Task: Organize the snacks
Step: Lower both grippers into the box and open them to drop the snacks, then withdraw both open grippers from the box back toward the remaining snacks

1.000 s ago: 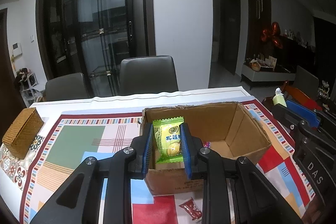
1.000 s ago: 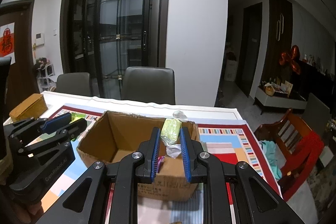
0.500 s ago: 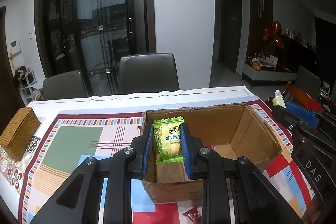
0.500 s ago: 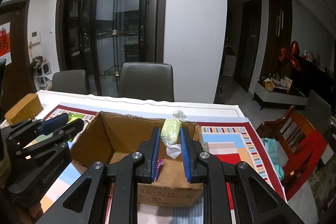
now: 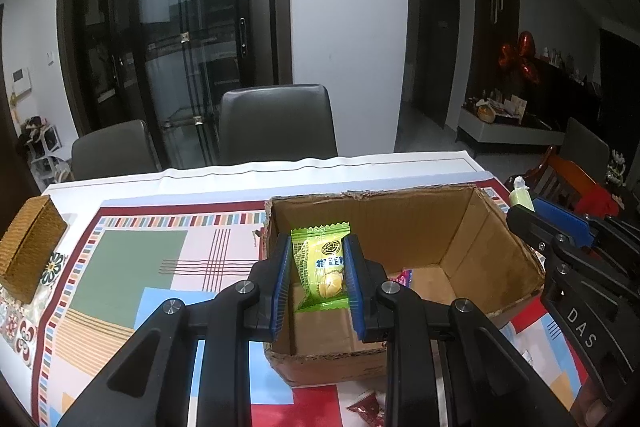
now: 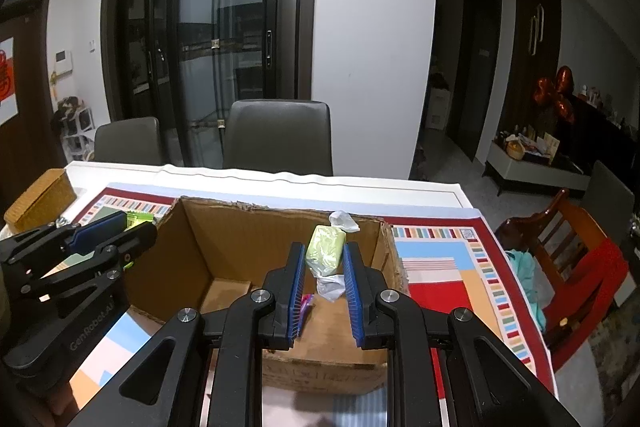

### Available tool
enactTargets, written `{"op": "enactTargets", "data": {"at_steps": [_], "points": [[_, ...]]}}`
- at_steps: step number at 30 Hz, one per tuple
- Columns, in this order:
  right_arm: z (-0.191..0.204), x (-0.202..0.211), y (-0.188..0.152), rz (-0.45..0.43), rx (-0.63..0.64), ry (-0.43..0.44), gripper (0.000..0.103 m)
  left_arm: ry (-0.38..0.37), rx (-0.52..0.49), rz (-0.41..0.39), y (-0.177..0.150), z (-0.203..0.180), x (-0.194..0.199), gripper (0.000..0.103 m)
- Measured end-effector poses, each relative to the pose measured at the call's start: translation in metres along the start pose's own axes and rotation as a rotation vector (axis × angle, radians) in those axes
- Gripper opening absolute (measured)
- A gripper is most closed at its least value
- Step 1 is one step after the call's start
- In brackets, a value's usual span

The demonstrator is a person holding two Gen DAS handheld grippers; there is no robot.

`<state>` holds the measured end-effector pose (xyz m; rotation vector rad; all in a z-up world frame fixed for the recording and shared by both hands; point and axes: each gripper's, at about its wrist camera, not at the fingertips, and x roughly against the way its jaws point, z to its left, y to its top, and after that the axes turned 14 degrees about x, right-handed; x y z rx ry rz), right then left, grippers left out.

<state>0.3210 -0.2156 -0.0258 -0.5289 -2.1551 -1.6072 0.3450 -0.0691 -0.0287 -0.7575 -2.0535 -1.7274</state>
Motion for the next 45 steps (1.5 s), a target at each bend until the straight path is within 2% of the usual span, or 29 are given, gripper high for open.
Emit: {"op": "enactTargets", "data": {"at_steps": [10, 11, 14, 15, 19, 23, 29, 45], "points": [[-0.001, -0.003, 0.002, 0.004, 0.013, 0.009, 0.022, -0.002, -0.001, 0.013, 0.002, -0.001, -0.002, 0.029], [0.0, -0.003, 0.003, 0.005, 0.018, 0.007, 0.025, 0.001, -0.002, 0.011, 0.002, -0.001, -0.002, 0.031], [0.001, -0.002, 0.004, -0.001, 0.024, -0.001, 0.054, 0.012, -0.002, -0.004, 0.004, 0.001, 0.0, 0.045], [0.001, 0.0, 0.004, -0.008, 0.025, -0.01, 0.06, 0.013, 0.0, -0.01, 0.005, 0.002, 0.001, 0.051], [0.002, 0.003, 0.003, -0.019, 0.032, -0.022, 0.067, 0.02, -0.006, -0.032, 0.003, 0.003, 0.005, 0.064], [0.0, 0.004, 0.003, -0.02, 0.024, -0.029, 0.076, 0.027, -0.007, -0.045, 0.004, 0.004, 0.008, 0.07], [-0.003, 0.011, 0.005, -0.033, 0.021, -0.041, 0.076, 0.035, -0.003, -0.058, 0.004, 0.005, 0.013, 0.078], [-0.007, 0.025, 0.002, -0.055, 0.009, -0.04, 0.076, 0.039, -0.012, -0.061, 0.0, 0.002, 0.029, 0.08]]}}
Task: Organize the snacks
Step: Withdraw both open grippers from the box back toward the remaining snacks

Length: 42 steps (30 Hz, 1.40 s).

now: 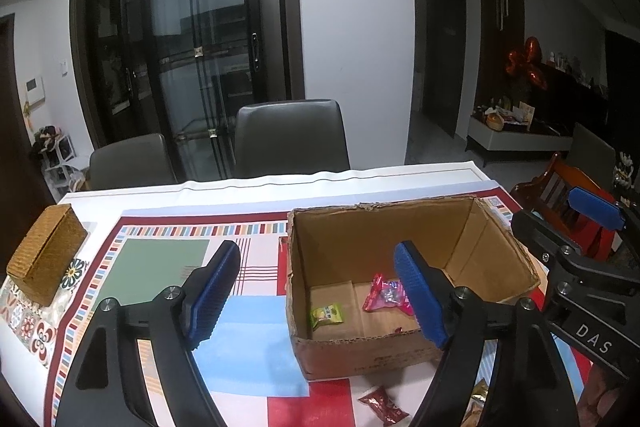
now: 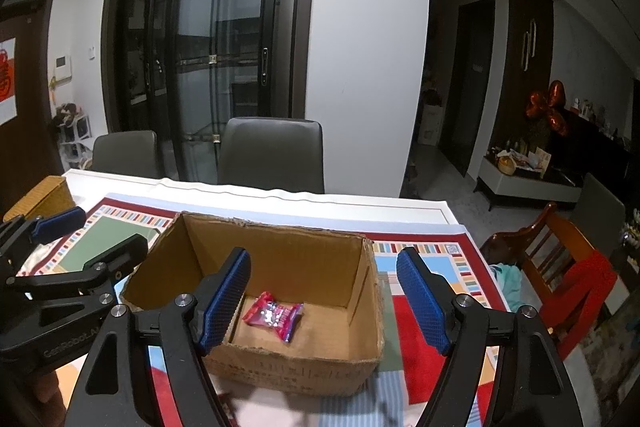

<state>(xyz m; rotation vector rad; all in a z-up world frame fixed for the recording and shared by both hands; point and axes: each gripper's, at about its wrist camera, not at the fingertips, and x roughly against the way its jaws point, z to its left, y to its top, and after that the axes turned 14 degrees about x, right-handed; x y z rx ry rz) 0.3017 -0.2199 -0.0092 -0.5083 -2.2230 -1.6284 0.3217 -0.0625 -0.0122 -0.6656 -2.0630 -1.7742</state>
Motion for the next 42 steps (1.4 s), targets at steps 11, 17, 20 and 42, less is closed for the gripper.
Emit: {"op": "enactTargets", "data": {"at_steps": [11, 17, 20, 42], "points": [[-0.007, 0.016, -0.006, 0.002, -0.024, 0.0, 0.076, -0.009, -0.014, -0.004, -0.007, -0.001, 0.017, 0.082], [-0.008, 0.023, -0.009, 0.012, -0.039, 0.003, 0.081, -0.005, -0.019, -0.014, -0.012, 0.001, 0.027, 0.086], [-0.007, 0.029, -0.012, 0.007, -0.043, -0.001, 0.086, -0.005, -0.019, -0.015, -0.015, 0.001, 0.031, 0.089], [0.002, 0.056, -0.043, 0.054, -0.038, 0.0, 0.093, 0.02, -0.005, 0.005, -0.048, 0.013, 0.06, 0.103]]}}
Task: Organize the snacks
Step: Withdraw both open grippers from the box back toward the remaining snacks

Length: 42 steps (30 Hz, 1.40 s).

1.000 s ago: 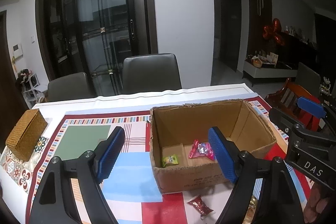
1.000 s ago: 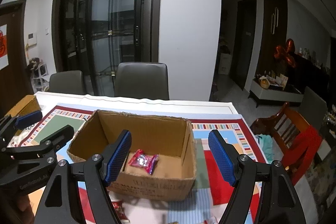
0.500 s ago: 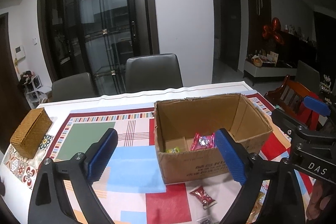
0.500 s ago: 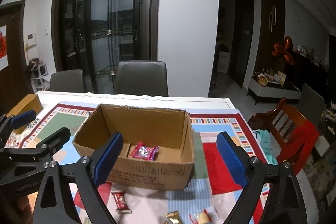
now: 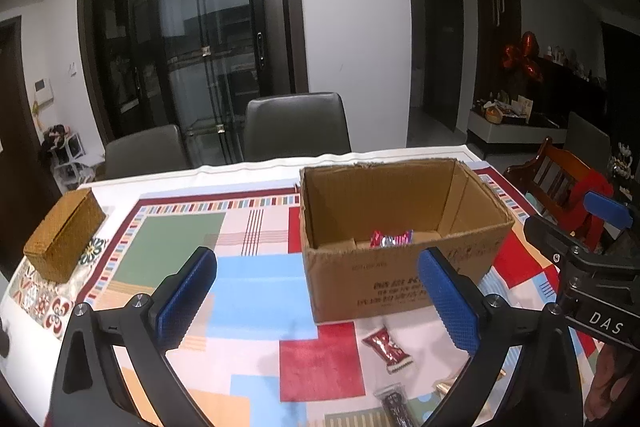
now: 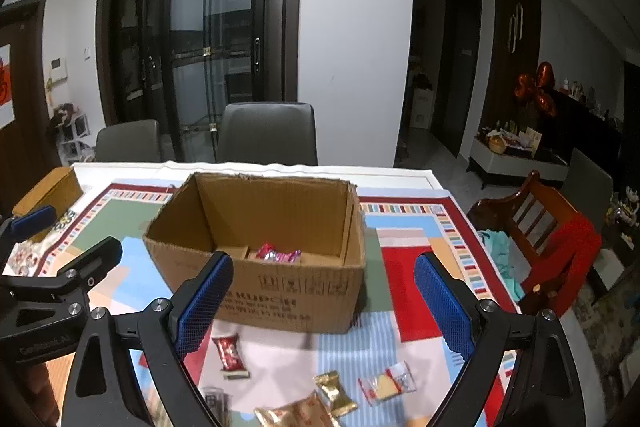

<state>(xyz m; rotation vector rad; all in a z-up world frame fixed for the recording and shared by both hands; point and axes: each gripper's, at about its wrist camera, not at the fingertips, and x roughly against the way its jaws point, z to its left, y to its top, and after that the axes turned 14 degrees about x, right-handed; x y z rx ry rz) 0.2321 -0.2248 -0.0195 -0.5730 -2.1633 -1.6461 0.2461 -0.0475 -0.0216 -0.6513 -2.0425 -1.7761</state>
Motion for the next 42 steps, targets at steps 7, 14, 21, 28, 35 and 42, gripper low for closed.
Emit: {"op": "enactTargets", "data": {"at_steps": [7, 14, 21, 28, 35, 42], "points": [[0.007, 0.003, -0.012, 0.028, 0.005, 0.011, 0.093, 0.011, 0.007, 0.036, -0.023, 0.005, 0.003, 0.103], [0.012, 0.002, -0.028, 0.062, 0.012, 0.023, 0.093, 0.03, -0.011, 0.058, -0.044, 0.01, 0.007, 0.103], [0.022, 0.004, -0.043, 0.093, 0.02, 0.038, 0.093, 0.042, -0.017, 0.079, -0.06, 0.017, 0.01, 0.103], [0.031, 0.003, -0.056, 0.122, 0.024, 0.043, 0.093, 0.063, -0.018, 0.1, -0.074, 0.024, 0.012, 0.103], [0.04, 0.0, -0.07, 0.153, 0.025, 0.044, 0.093, 0.082, -0.006, 0.133, -0.089, 0.034, 0.013, 0.103], [0.047, -0.006, -0.083, 0.19, 0.039, 0.047, 0.093, 0.112, 0.007, 0.179, -0.109, 0.044, 0.013, 0.103]]}}
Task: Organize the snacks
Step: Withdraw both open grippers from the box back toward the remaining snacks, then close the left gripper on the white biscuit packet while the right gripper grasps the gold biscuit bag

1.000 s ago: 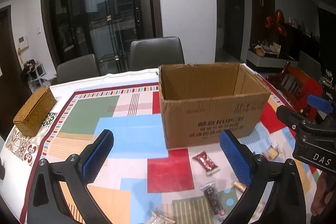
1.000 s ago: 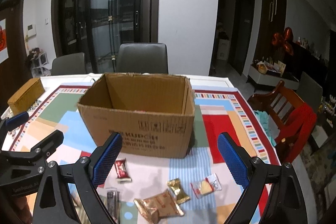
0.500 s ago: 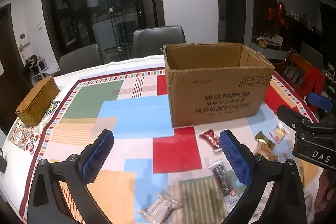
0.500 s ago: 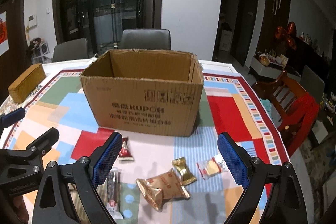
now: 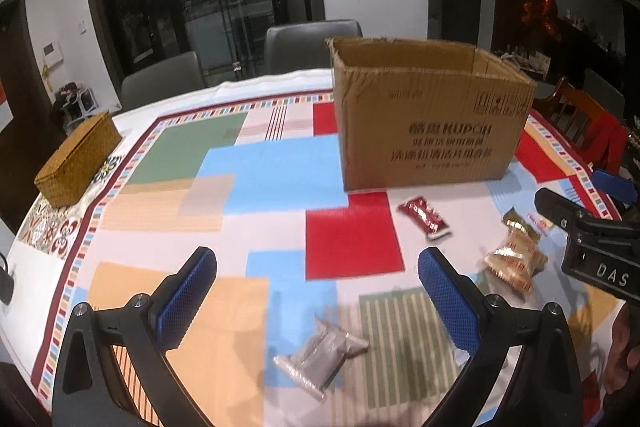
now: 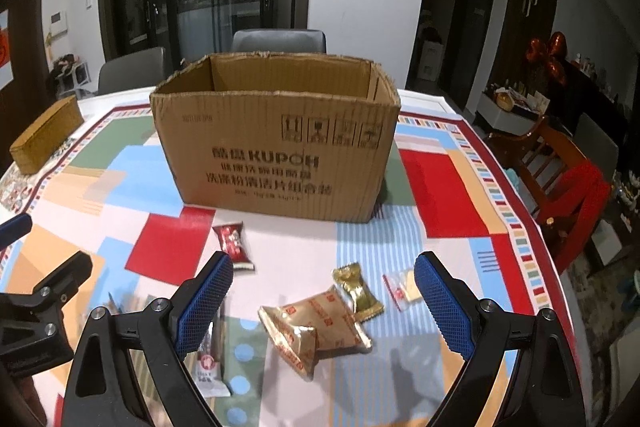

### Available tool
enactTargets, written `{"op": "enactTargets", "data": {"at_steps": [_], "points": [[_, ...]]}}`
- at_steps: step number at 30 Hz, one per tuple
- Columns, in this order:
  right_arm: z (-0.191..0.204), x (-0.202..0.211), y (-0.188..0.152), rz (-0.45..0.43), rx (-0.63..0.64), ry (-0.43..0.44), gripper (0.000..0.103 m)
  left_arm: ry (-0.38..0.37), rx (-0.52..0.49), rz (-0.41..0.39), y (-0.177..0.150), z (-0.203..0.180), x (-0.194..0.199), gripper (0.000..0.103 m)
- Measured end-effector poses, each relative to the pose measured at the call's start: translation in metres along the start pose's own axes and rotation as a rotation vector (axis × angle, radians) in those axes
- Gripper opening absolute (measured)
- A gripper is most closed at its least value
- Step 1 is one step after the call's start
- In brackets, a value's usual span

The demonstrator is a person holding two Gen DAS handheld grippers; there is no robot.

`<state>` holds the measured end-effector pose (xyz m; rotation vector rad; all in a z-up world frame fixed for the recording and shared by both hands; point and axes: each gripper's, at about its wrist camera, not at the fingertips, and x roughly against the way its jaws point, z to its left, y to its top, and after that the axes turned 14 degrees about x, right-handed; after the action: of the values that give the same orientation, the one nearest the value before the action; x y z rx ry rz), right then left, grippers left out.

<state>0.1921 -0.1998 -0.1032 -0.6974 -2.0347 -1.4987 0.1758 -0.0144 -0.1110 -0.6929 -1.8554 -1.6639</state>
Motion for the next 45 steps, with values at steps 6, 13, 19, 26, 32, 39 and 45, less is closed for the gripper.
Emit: {"op": "enactTargets", "data": {"at_steps": [6, 13, 19, 26, 32, 39, 45], "points": [[0.005, -0.009, -0.011, 0.038, 0.003, 0.011, 0.093, 0.025, 0.006, 0.043, -0.018, 0.007, -0.004, 0.103], [0.015, -0.019, -0.024, 0.076, 0.026, 0.021, 0.093, 0.047, 0.024, 0.089, -0.034, 0.017, -0.013, 0.102], [0.02, -0.026, -0.031, 0.101, 0.035, 0.022, 0.093, 0.056, 0.02, 0.124, -0.045, 0.02, -0.019, 0.103], [0.024, -0.037, -0.037, 0.128, 0.046, 0.02, 0.093, 0.067, 0.022, 0.164, -0.056, 0.024, -0.031, 0.102], [0.027, -0.047, -0.04, 0.151, 0.058, 0.015, 0.093, 0.078, 0.023, 0.189, -0.062, 0.026, -0.042, 0.102], [0.029, -0.059, -0.041, 0.177, 0.063, 0.014, 0.093, 0.084, 0.02, 0.214, -0.066, 0.027, -0.054, 0.094], [0.029, -0.069, -0.043, 0.195, 0.054, 0.028, 0.093, 0.072, 0.048, 0.244, -0.064, 0.029, -0.062, 0.072]]}}
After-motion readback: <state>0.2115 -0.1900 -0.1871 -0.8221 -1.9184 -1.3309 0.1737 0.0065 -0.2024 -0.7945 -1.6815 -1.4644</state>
